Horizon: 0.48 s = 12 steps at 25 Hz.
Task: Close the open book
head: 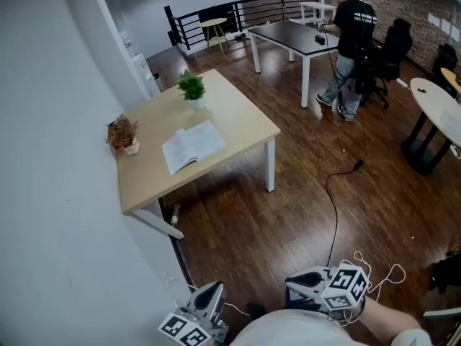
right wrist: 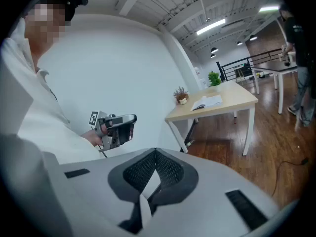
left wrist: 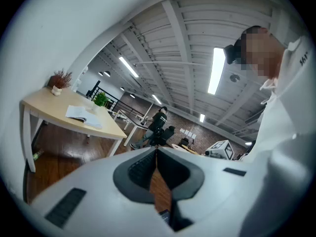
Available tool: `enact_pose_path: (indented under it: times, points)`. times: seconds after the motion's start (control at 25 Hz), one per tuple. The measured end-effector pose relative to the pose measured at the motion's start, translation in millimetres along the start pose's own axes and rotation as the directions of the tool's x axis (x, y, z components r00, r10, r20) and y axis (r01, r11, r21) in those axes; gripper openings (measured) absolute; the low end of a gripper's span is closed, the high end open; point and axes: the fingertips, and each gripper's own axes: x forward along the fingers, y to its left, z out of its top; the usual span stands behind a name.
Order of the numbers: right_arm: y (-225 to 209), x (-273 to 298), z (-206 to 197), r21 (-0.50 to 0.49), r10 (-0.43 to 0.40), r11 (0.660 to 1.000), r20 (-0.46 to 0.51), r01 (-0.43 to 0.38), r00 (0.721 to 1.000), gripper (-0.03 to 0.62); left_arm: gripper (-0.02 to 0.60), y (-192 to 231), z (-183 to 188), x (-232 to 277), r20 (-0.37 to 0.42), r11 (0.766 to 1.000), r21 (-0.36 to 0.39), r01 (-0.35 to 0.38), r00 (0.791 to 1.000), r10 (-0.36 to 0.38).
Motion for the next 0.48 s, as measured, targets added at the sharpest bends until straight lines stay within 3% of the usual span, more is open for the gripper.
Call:
enact_pose_path:
  times: [0.48]
  points:
    - [13, 37, 5, 0.037, -0.069, 0.997, 0.002, 0.069, 0.998, 0.003, -0.002, 27, -5, -44, -0.014, 0.999, -0.034, -0.004, 1.000, 0.004]
